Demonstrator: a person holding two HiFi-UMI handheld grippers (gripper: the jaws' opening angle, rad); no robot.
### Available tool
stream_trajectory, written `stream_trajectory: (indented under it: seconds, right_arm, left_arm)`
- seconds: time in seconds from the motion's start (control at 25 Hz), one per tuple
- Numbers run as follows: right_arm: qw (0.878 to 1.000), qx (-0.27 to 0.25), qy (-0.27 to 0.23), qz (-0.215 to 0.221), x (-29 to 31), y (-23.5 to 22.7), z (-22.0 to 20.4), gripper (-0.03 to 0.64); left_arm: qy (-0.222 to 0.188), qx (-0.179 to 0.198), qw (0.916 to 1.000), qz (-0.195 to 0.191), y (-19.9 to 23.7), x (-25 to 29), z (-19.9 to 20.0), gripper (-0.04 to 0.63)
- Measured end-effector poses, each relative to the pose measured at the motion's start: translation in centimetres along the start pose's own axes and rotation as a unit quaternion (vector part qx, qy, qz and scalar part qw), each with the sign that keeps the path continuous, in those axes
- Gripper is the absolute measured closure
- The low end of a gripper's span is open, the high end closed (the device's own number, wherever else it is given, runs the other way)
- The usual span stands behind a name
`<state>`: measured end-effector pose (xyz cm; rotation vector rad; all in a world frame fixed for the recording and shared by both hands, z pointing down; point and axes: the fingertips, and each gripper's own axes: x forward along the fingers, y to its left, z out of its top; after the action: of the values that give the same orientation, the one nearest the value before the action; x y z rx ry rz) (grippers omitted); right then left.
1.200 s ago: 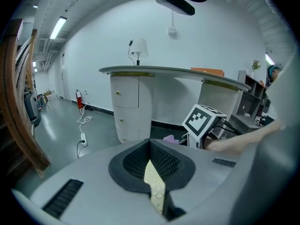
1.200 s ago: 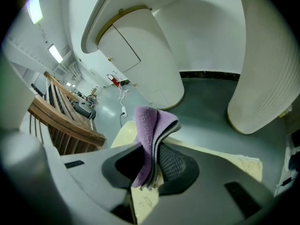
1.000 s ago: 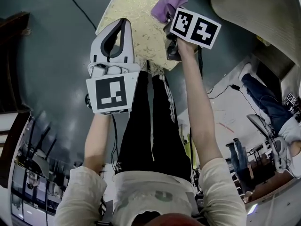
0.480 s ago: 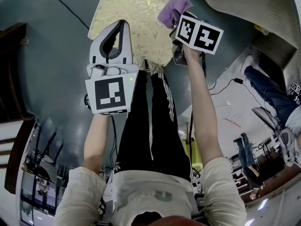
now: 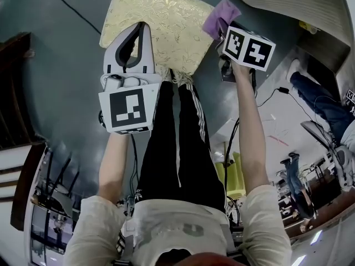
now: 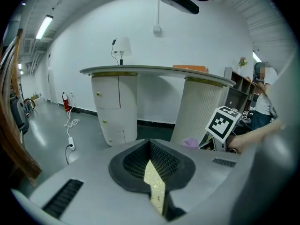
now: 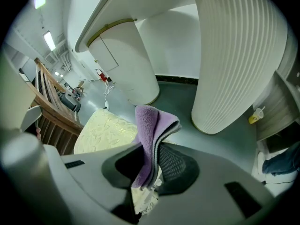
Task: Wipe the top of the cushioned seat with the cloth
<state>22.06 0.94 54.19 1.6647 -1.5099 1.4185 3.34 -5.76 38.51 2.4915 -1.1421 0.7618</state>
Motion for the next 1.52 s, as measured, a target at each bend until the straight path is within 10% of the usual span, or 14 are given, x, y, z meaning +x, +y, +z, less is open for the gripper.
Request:
stream_trajectory:
  seconds: [0.72,1.04,1.52]
  right_arm:
    - [0.998,-0.044,0.018,-0.041,-0.9,-2.2,-0.7,0.528]
    - [0.994,0.034,-0.036,0.099,-6.7,6.2,4.1,0.528]
    - [0.968,-0.012,-0.107,0.229,-12.9,21.0,9.9,0.529]
  left_arm:
    - [0.0,-0.001,1.0,0.001,-0.2,-0.1,0.1,0.589]
    - [-0.012,-0.016,0.9993,0.033,2.1,-2.0,1.1,0.589]
    - [-0.012,-0.054,0.9928,0.107,6.3,-5.6,0.1,0.589]
